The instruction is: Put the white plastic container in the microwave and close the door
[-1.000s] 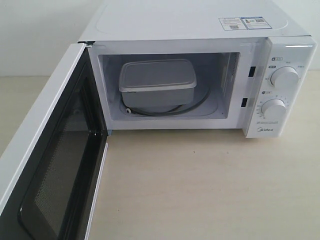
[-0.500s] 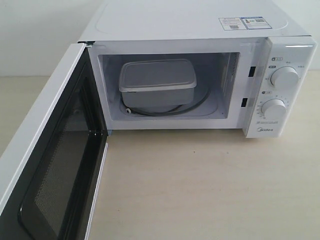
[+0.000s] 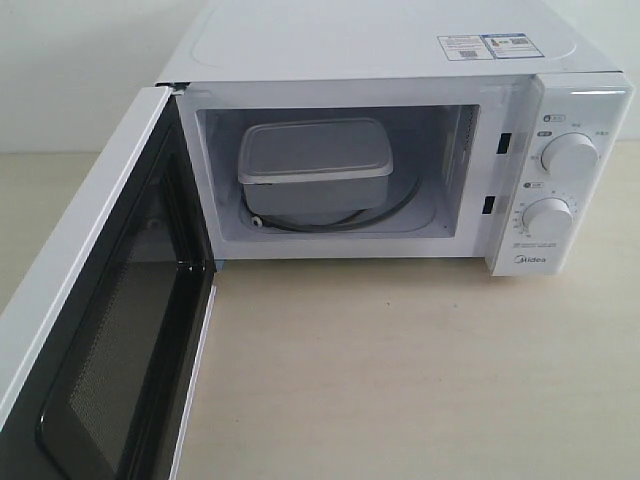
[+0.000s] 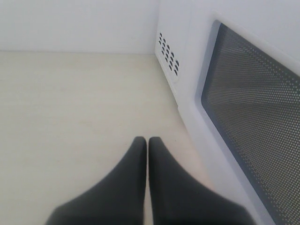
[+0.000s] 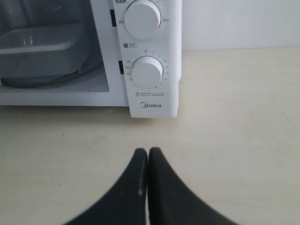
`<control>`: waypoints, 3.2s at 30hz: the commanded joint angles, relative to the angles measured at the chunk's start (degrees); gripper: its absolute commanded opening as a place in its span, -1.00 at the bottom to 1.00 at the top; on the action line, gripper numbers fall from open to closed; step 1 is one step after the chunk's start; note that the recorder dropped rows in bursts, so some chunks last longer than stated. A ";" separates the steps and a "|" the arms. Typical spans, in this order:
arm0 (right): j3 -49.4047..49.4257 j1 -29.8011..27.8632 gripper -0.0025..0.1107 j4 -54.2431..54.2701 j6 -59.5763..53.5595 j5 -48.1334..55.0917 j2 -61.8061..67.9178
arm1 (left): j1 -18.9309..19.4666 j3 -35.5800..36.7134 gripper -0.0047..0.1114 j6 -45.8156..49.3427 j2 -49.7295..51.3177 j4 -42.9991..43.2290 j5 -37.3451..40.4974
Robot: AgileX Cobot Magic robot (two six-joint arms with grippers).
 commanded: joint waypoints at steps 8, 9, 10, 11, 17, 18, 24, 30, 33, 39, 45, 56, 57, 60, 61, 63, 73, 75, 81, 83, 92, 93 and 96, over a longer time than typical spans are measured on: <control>0.29 -0.17 -0.96 -0.24 -0.42 0.04 -0.27 | 2.67 0.23 -0.85 0.43 -0.14 0.35 -1.18; 0.29 -0.17 -0.96 -0.24 -0.42 0.04 -0.27 | 2.67 0.23 -0.85 0.43 -0.14 0.35 -1.32; 0.29 -0.17 -0.96 -0.24 -0.42 0.04 -0.27 | 2.67 0.23 -0.85 0.43 -0.14 0.35 -1.42; 0.29 -0.17 -0.96 -0.24 -0.42 0.04 -0.27 | 2.67 -0.45 -0.85 0.43 -0.14 0.25 -1.42; 0.29 -0.17 -0.96 -0.24 -0.42 0.04 -0.27 | 2.67 -6.59 -0.85 -1.22 -0.14 -0.37 -1.31; 0.29 -0.17 -0.96 -0.24 -0.42 0.04 -0.27 | 2.67 -7.83 -0.85 -1.38 -0.14 -0.86 -1.31; 0.29 -0.17 -0.96 -0.24 -0.42 0.04 -0.27 | 2.67 -14.67 -0.85 -1.52 -0.14 -2.27 -1.31; 0.29 -0.17 -0.96 -0.24 -0.42 0.04 -0.27 | 2.67 -19.63 -0.85 -1.52 -0.14 -6.71 -0.42; 0.29 -0.17 -0.96 -0.24 -0.42 0.04 -0.27 | 2.67 -19.79 -0.85 -1.52 -0.14 -6.59 -0.50; 0.29 -0.17 -0.96 -0.24 -0.42 0.04 -0.27 | 2.67 -19.79 -0.85 -1.52 -0.14 -6.59 -2.84; 0.29 -0.17 -0.96 -0.24 -0.42 0.04 -0.27 | 2.67 -19.79 -0.85 -1.60 -0.14 -15.31 -9.43; 0.29 -0.17 -0.96 -0.24 -0.42 0.04 -0.27 | 2.67 -19.79 -0.85 -1.60 -0.14 -20.33 -23.17; 0.29 -0.17 -0.96 -0.24 -0.42 0.04 -0.27 | 2.67 -19.79 -0.85 -1.60 -0.14 -20.31 -23.29; 0.29 -0.17 -0.96 -0.24 -0.42 0.04 -0.27 | 2.67 -21.44 -0.85 -1.50 0.71 -20.31 -21.04; 0.29 -0.17 -0.96 -0.24 -0.42 0.04 -0.27 | 2.67 -22.72 -0.85 -1.12 2.24 -19.95 -18.37; 0.29 -0.17 -0.96 -0.24 -0.42 0.04 -0.27 | 2.67 -25.73 -0.85 -1.03 6.58 -18.61 -11.70; 0.29 -0.17 -0.96 -0.24 -0.42 0.04 -0.27 | 2.67 -45.43 -0.85 20.76 33.60 -18.21 22.81; 0.29 -0.17 -0.96 -0.24 -0.42 0.04 -0.27 | 2.67 -47.16 -0.85 24.53 38.65 -18.21 28.00; 0.29 -0.17 -0.96 -0.24 -0.42 0.04 -0.27 | 2.67 -48.12 -0.85 31.70 50.44 -20.55 33.69; 0.29 -0.17 -0.96 -0.24 -0.42 0.04 -0.27 | 2.67 -48.12 -0.85 37.49 53.40 -23.19 34.53; 0.29 -0.17 -0.96 -0.24 -0.42 0.04 -0.27 | 2.56 -48.12 -0.85 60.57 63.42 -46.89 40.50; 0.29 -0.17 -0.96 -0.24 -0.42 0.04 -0.27 | 2.56 -48.12 -0.85 60.57 63.75 -48.20 40.36; 0.29 -0.17 -0.96 -0.24 -0.42 0.04 -0.27 | -0.65 -48.12 -0.85 64.84 66.73 -52.96 39.16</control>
